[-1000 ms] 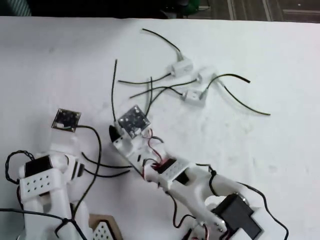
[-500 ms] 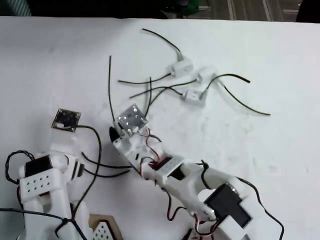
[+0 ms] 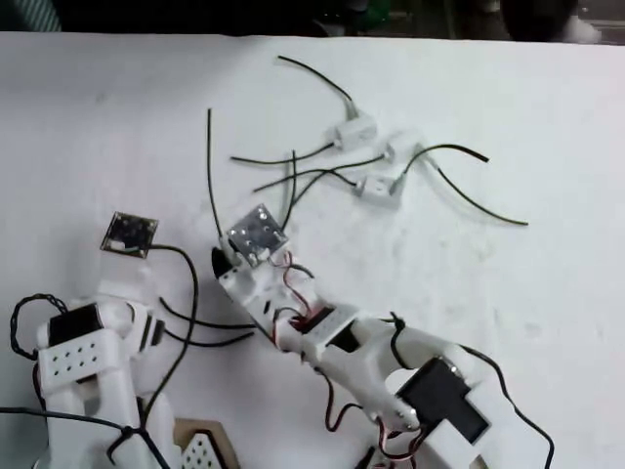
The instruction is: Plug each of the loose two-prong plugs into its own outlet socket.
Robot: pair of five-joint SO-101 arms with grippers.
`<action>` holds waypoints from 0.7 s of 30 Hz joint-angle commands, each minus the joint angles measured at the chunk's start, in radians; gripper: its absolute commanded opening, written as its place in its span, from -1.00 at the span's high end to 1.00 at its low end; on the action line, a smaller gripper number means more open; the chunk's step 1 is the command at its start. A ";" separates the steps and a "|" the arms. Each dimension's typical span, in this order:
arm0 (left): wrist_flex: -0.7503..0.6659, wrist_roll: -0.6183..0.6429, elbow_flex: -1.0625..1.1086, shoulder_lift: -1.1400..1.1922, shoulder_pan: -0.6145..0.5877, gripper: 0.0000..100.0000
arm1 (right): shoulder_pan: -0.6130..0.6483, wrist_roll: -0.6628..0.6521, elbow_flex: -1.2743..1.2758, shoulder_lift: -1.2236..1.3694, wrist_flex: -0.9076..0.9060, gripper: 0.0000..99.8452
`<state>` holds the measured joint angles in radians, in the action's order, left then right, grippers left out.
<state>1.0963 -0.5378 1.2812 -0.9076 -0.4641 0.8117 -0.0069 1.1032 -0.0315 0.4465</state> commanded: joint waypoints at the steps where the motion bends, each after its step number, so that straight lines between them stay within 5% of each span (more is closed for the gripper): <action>1: -0.012 -0.003 -0.003 -0.019 0.002 0.60 | 0.007 0.009 -0.048 -0.004 0.019 0.97; 21: -0.012 -0.003 -0.003 -0.019 0.002 0.60 | 0.002 0.002 0.002 -0.012 0.012 0.97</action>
<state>1.0963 -0.5378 1.2812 -0.9076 -0.4641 0.8132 -0.0038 1.1017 -0.0253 0.4465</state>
